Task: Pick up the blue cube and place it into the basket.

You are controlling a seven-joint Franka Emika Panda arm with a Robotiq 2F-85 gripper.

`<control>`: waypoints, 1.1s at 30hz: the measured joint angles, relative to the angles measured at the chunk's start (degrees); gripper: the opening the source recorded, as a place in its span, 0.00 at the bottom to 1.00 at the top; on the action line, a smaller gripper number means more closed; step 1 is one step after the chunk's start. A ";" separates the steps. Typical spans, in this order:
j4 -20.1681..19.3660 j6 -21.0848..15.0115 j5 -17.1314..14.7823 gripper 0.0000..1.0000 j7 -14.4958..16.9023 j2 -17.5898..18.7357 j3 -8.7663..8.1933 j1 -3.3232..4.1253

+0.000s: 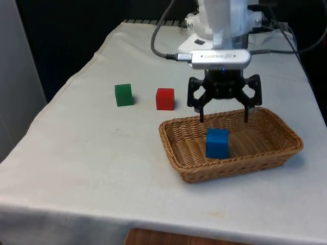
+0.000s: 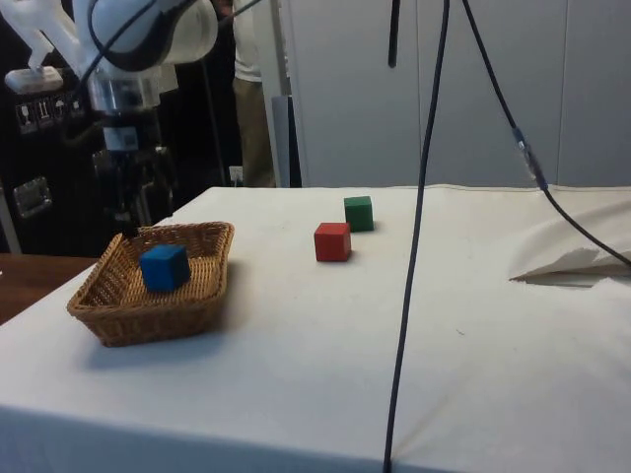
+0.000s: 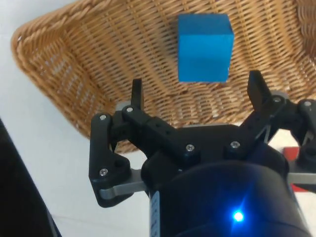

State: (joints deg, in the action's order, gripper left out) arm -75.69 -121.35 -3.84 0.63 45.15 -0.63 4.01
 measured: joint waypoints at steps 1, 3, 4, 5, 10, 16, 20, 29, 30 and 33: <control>0.00 0.23 0.11 1.00 0.00 -0.34 0.00 0.11; 0.00 0.63 0.29 1.00 0.00 -0.69 0.00 0.17; 0.00 1.09 0.40 1.00 0.00 -1.03 0.06 0.23; 0.00 1.43 0.52 1.00 0.00 -1.38 0.06 0.29; -0.06 3.27 0.92 1.00 0.00 -3.09 0.11 0.57; -0.11 5.50 1.20 1.00 0.00 -5.39 0.11 0.86; -0.11 6.36 1.38 1.00 0.00 -6.36 0.11 0.97; -0.11 9.34 2.01 1.00 0.00 -9.22 0.11 1.20; -0.11 9.34 2.01 1.00 0.00 -9.22 0.11 1.20; -0.11 10.83 2.35 1.00 0.00 -10.26 0.11 1.20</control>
State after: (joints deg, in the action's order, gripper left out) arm -75.80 -110.52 -1.49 0.63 34.89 -0.52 5.21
